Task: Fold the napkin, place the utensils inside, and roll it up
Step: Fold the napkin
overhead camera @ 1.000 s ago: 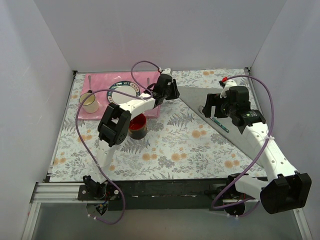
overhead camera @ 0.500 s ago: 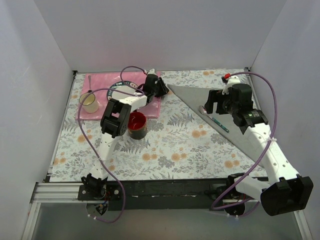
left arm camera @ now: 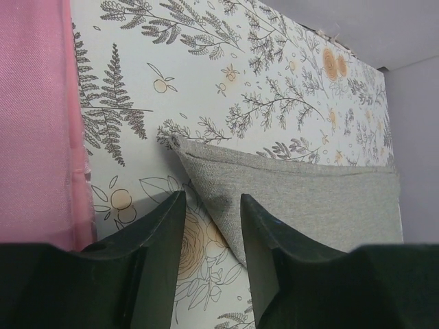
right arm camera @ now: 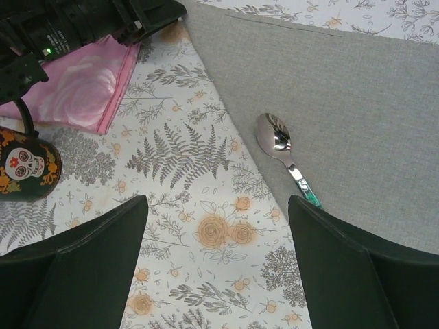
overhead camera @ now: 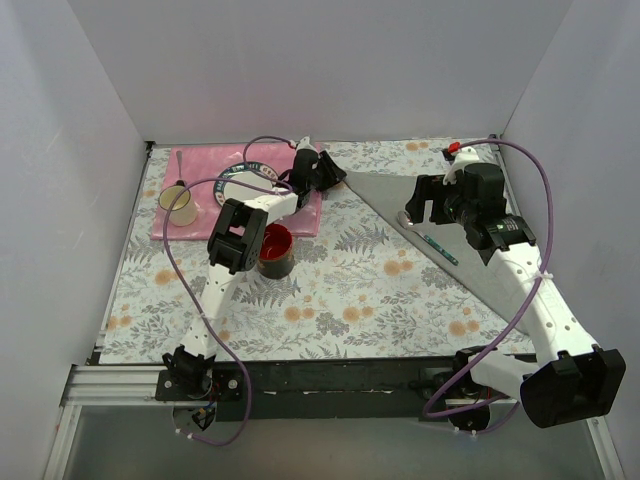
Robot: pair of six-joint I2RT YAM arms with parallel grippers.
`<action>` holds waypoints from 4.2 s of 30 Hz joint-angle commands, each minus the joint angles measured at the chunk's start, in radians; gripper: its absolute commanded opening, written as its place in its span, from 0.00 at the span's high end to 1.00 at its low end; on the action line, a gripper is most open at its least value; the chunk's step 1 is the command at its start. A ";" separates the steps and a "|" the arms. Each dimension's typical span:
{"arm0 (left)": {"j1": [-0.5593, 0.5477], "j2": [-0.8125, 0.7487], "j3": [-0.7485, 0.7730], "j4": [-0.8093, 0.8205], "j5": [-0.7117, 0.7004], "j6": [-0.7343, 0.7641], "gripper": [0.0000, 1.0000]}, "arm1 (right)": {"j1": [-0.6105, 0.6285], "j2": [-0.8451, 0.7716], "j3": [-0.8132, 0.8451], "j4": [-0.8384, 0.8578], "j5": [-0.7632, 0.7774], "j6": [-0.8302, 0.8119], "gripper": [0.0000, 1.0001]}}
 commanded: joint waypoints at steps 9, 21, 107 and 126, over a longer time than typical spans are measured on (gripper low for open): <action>0.007 0.067 0.086 0.061 0.001 0.032 0.69 | -0.006 -0.014 0.033 0.037 -0.034 0.012 0.10; -0.020 -0.019 0.115 0.081 0.075 0.060 0.89 | -0.006 -0.012 0.030 0.011 0.107 0.093 0.09; -0.474 -0.060 -0.043 0.037 0.276 -0.049 0.86 | -0.007 -0.239 0.033 -0.204 0.520 0.230 0.04; -0.476 -0.045 -0.003 0.022 0.273 -0.052 0.88 | -0.007 -0.233 0.029 -0.199 0.525 0.227 0.04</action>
